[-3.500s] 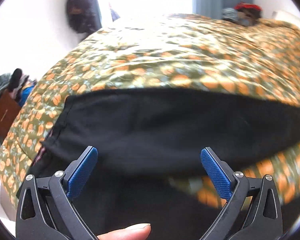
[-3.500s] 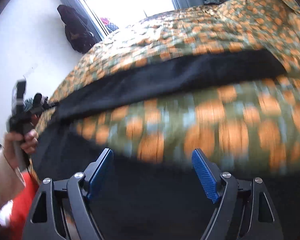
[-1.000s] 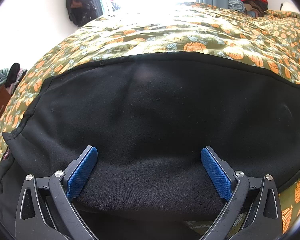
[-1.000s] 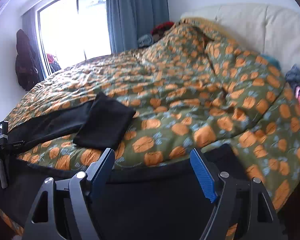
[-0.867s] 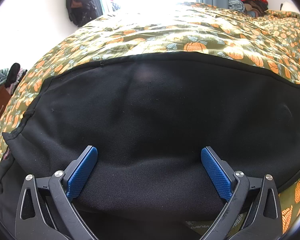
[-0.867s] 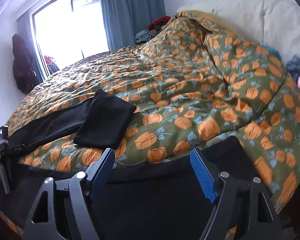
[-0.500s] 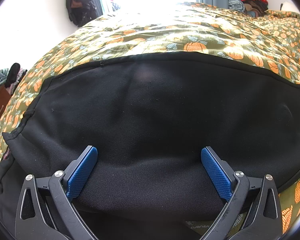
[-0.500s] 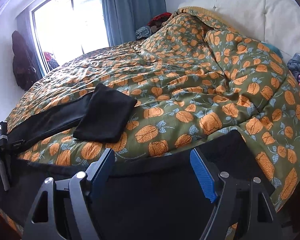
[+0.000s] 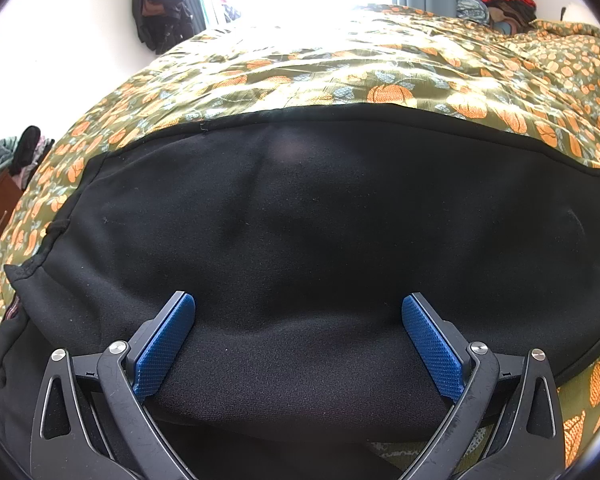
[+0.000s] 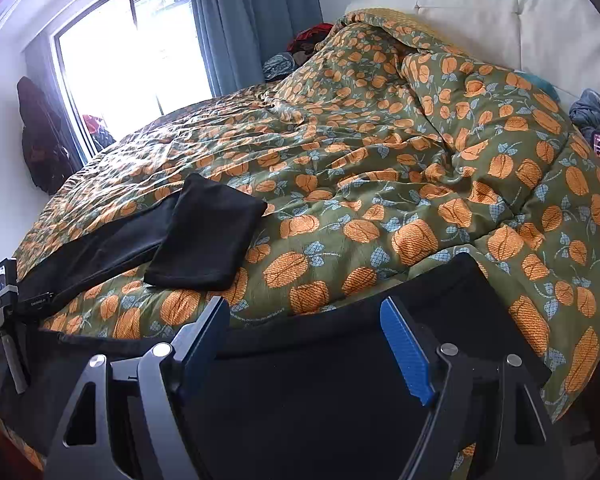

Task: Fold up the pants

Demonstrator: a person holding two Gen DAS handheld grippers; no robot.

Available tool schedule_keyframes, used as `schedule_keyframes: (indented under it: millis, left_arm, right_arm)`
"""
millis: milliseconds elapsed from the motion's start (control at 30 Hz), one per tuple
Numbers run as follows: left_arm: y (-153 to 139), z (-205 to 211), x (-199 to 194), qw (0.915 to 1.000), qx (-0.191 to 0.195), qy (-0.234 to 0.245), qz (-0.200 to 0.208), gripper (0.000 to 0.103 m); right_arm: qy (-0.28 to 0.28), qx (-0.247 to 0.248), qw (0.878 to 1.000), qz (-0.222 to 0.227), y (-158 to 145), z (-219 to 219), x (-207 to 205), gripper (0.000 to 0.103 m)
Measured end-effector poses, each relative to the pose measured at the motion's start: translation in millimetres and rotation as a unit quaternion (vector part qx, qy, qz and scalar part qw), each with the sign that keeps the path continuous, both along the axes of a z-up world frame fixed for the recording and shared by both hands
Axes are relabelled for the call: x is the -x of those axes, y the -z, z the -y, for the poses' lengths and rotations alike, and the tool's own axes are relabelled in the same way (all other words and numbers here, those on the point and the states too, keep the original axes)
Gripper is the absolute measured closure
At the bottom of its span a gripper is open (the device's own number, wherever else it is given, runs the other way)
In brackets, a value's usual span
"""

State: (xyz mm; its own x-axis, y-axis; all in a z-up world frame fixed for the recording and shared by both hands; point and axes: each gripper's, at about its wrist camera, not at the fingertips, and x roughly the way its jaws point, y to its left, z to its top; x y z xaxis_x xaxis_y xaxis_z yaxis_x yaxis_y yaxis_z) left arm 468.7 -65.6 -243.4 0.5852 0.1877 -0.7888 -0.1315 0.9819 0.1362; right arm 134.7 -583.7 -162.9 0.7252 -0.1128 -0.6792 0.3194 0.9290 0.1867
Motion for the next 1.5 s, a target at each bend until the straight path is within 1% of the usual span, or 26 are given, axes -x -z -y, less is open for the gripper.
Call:
schedule_keyframes:
  millis: [133,333,467,1167,1400,1500]
  left_arm:
    - [0,0,0,1.0,0.0,0.0,0.0,0.0]
    - [0,0,0,1.0,0.0,0.0,0.0,0.0]
    - [0,0,0,1.0,0.0,0.0,0.0,0.0]
    - [0,0,0,1.0,0.0,0.0,0.0,0.0]
    - [0,0,0,1.0,0.0,0.0,0.0,0.0]
    - [0,0,0,1.0,0.0,0.0,0.0,0.0]
  right_arm:
    - [-0.005,0.004,1.0,-0.005,1,-3,-2,0.026]
    - [-0.023,0.025,0.999,-0.01,0,-14,-7,0.026]
    - [-0.03,0.03,0.999,-0.012,1,-17,-8,0.026]
    - [-0.027,0.022,0.999,-0.018,5,-14,-8,0.026]
    - [-0.025,0.018,0.999,-0.012,4,-12,-8,0.026]
    - [-0.019,0.001,1.0,0.003,0,-6,-3,0.026]
